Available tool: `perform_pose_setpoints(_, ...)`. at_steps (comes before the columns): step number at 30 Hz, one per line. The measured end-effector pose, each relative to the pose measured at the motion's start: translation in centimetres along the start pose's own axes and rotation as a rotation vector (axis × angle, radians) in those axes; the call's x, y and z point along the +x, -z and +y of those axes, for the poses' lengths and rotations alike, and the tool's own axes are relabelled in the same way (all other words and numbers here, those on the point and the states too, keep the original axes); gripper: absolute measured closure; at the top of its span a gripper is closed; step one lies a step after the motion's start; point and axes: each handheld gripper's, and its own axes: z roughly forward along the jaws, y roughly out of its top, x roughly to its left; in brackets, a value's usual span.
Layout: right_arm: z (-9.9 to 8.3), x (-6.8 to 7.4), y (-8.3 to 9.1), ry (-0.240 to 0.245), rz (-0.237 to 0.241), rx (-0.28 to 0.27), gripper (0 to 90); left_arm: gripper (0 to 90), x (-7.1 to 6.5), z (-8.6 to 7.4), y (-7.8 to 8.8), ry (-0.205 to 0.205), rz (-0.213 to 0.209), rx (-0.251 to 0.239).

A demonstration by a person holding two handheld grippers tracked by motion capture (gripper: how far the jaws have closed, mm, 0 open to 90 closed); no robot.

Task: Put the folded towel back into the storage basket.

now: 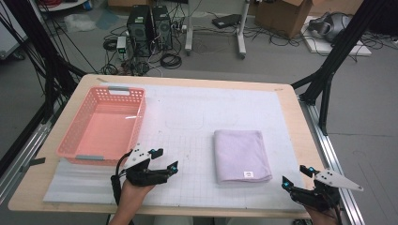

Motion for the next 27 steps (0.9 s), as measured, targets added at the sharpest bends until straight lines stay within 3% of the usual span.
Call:
perform_pose_setpoints(12, -0.1, -0.1, -0.2, -0.009, 0.012, 0.004, 19.3, 23.1, -1.3, 2.4, -4.0, -0.084, -0.025, 0.007)
perform_pose_setpoints(18, -0.1, 0.0, -0.5, 0.009, 0.016, 0.016, 19.4, 19.5, -1.6, 3.3, -5.9, -0.038, -0.028, 0.093)
perform_pose_setpoints(24, -0.1, 0.0, -0.5, 0.007, 0.022, 0.017, 19.4, 17.9, -2.7, 4.7, -8.4, -0.057, -0.066, 0.123)
perform_pose_setpoints(27, 0.0, -0.1, -0.5, 0.012, 0.025, 0.018, 19.4, 18.0, -3.2, 5.1, -9.8, -0.046, -0.089, 0.14)
